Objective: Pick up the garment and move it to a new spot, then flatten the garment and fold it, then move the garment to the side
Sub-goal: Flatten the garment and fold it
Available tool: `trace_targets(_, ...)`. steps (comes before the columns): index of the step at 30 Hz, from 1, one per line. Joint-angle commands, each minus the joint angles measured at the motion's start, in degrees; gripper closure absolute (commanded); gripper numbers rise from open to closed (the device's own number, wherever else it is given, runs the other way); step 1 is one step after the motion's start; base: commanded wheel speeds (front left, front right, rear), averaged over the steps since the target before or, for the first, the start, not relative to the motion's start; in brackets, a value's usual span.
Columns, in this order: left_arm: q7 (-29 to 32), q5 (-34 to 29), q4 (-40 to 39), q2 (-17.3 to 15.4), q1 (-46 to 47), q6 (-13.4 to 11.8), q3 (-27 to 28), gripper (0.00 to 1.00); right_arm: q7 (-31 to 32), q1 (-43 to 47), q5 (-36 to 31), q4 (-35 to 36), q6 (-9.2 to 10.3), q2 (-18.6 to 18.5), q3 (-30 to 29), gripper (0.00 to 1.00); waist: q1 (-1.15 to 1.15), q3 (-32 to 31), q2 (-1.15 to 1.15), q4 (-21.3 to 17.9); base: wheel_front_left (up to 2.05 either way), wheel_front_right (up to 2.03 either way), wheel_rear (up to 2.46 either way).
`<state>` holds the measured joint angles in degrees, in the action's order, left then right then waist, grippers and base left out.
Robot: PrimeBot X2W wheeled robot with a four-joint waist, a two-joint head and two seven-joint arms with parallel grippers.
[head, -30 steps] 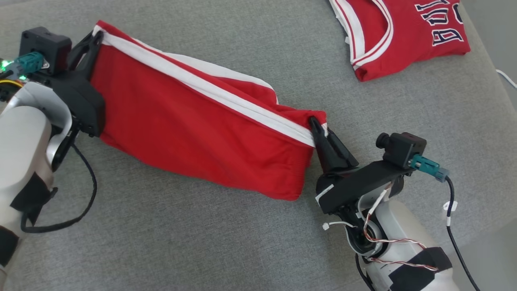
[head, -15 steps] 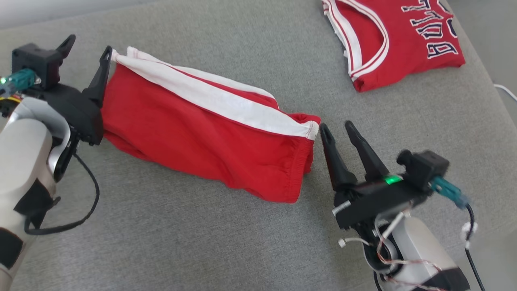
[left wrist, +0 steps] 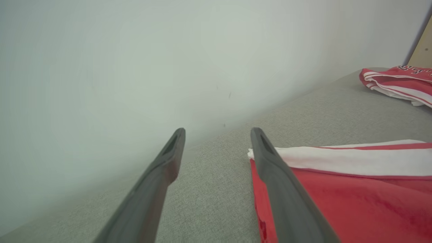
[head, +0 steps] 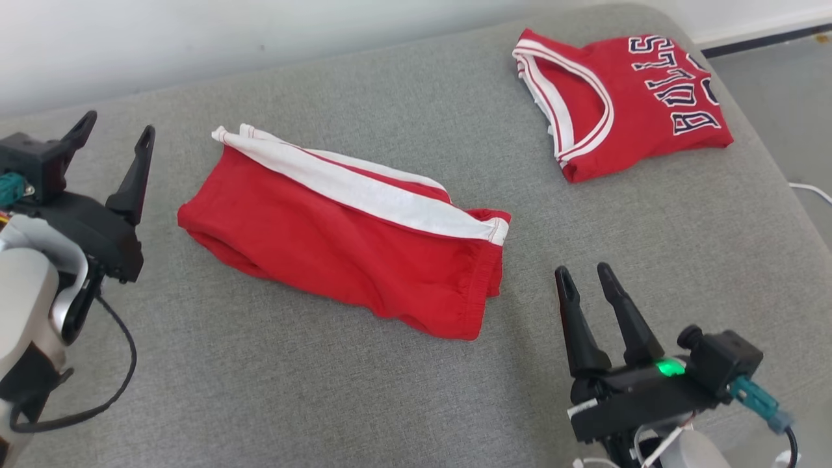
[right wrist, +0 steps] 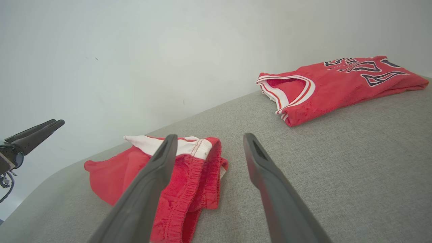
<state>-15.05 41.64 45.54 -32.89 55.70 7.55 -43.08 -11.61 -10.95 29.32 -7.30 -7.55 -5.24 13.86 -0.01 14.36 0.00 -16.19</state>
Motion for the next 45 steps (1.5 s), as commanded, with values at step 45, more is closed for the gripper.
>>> trace_targets(45, 33.42, 16.13, -2.40, -6.61, -0.55, -0.14, -20.97, 0.32, -3.64, 2.65, -7.08, 2.70, 0.15, 2.34, 4.57, 0.00, 0.01, 2.18, 0.00, -5.91, 0.00, 0.00, 0.00)
